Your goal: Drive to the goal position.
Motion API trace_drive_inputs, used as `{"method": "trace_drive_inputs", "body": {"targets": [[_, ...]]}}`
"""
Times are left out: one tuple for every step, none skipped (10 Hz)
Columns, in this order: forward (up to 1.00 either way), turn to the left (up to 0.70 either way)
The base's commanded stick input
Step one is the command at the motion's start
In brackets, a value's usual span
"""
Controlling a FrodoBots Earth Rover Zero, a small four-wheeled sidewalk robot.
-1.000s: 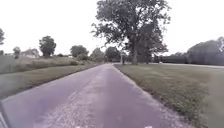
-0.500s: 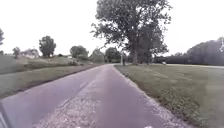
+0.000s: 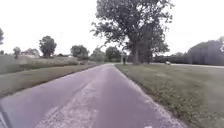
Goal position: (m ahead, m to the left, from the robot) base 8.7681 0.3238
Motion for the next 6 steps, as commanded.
{"method": "trace_drive_inputs", "body": {"targets": [[0.7, 0.0], [0.7, 0.0], [0.7, 0.0], [0.7, 0.0], [0.7, 0.0], [0.7, 0.0]]}}
